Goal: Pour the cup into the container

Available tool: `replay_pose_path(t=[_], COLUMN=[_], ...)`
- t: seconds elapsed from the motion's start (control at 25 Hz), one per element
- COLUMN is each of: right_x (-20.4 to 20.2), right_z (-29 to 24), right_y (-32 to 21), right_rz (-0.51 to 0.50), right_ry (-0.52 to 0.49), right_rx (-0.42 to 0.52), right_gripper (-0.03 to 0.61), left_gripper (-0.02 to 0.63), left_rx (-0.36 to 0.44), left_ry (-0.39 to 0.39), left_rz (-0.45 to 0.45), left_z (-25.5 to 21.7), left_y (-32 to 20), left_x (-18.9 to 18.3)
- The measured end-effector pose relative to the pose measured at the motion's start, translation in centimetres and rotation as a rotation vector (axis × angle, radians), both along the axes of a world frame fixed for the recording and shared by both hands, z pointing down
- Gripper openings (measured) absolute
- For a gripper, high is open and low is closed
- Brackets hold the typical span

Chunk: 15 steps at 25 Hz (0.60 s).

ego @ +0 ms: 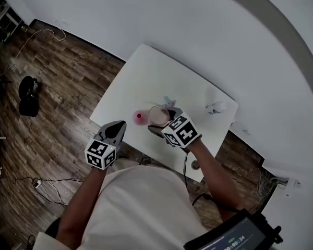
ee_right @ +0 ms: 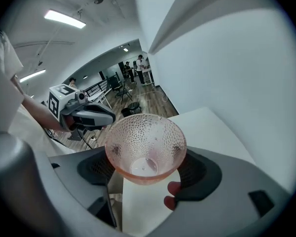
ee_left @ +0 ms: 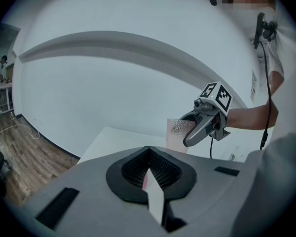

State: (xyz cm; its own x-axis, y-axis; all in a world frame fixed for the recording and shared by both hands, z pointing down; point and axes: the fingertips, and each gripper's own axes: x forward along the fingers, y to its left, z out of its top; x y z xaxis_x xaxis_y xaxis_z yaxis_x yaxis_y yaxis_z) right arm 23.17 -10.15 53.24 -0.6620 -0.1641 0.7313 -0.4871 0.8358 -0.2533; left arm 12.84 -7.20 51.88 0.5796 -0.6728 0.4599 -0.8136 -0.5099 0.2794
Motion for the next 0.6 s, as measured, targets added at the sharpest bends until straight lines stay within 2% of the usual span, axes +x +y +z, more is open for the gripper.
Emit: replay_pose_path(t=[0.6], right_x=[2.3], right_z=[-2.5], right_y=[1.3], right_rz=[0.078], right_ry=[-0.100], right_rx=[0.213], right_gripper=[0.373], left_gripper=[0.011], left_rx=[0.055], left_ry=[-0.101], left_rz=[0.033], left_z=[-1.0], left_y=[0.8], left_x=[2.6])
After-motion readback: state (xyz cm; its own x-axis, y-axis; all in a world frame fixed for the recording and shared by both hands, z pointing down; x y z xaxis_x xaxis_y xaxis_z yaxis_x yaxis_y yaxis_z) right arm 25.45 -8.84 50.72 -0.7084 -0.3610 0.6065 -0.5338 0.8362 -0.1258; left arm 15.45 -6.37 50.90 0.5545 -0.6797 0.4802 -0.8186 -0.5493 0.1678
